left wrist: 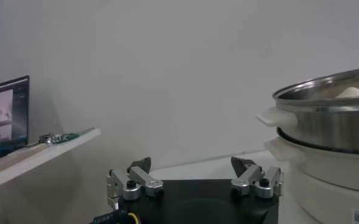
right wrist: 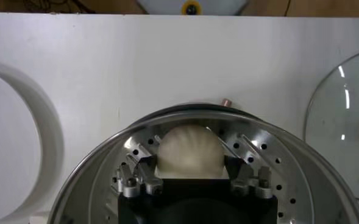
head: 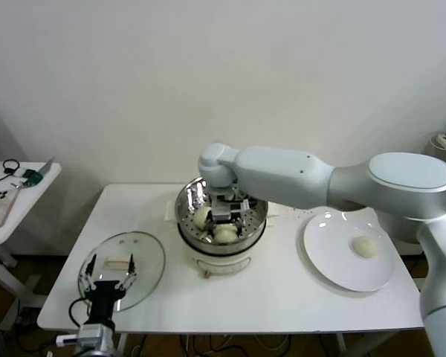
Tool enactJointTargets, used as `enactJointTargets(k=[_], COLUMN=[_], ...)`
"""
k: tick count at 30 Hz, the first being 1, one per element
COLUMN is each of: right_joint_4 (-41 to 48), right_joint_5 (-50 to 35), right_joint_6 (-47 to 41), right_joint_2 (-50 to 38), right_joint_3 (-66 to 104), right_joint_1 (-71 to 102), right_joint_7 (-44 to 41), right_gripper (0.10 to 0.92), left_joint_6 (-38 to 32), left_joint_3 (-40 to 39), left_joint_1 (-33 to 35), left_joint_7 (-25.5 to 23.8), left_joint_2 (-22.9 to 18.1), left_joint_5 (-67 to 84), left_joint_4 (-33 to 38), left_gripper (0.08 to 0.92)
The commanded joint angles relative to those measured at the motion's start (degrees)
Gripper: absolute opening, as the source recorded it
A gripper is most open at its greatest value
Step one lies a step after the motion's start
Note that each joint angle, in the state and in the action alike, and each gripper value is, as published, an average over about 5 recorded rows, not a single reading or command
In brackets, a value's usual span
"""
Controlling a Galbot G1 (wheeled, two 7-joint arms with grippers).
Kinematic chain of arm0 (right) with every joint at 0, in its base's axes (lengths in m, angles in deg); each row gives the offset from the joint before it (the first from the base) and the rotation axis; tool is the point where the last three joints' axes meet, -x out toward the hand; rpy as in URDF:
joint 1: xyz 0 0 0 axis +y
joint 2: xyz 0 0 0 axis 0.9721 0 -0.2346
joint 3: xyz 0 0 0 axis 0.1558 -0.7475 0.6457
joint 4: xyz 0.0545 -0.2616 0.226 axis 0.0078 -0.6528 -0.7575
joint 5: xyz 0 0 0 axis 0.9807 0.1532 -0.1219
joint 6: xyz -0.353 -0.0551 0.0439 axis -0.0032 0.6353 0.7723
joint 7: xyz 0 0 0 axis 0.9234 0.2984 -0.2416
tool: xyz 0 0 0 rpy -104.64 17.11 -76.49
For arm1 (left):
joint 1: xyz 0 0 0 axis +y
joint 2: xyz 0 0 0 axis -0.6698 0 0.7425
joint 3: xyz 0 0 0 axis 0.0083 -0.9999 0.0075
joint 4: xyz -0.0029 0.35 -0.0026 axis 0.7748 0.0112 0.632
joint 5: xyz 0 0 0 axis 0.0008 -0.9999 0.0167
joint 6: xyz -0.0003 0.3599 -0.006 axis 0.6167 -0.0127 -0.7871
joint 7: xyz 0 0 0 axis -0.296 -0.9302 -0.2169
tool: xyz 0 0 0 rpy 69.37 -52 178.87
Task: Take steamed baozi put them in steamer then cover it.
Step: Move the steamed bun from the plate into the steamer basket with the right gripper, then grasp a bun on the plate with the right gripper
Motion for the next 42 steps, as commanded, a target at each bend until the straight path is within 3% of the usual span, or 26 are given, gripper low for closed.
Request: enactJointTargets(k=[1,11,17,26,33,42], right_joint_4=[0.7,0.5,0.0,9.9,8.7,7.8], right_joint_5=[-0.1,-2.0,-6.8,-27.6,-25.8,-12.1], right_joint_6=[0.7,2.0,0.0,-16.9,-25.2,-28.3], right_joint_2=[0.4,-2.3,-9.6,-23.6,-36.1,-46.5], right_joint_3=[0.7,3.5,2.5,-9.2,-8.5,9.6], right_joint_1=[0.5,-3.2,-9.5,-17.7,-13.7,7.6], right_joint_7=[-0.4,-1.0,-1.2,7.9,8.4,7.4], right_gripper=[0.812,0.823,0.823,0.823,0.823,0.823], left_joint_6=[0.0,0.1,0.0,-0.1,-0.5,-0.1], left_joint_3=[0.0,0.0,0.2,0.2,0.6,0.9], left_joint_1=[0.0,0.0,0.1,-0.2,0.0,-0.3], left_joint_7=[0.0,0.1,0.0,0.0,-0.2,-0.2], left_joint_2=[0.0,0.0,0.1,0.1,0.2,0.1], left_joint_5=[0.0,0.1,0.1,0.4,1.1,1.3], left_joint_4=[-0.1,0.1,0.2,1.1,1.3,2.1], left_gripper=[0.823,0.823,0.823,0.823,0.823,0.823])
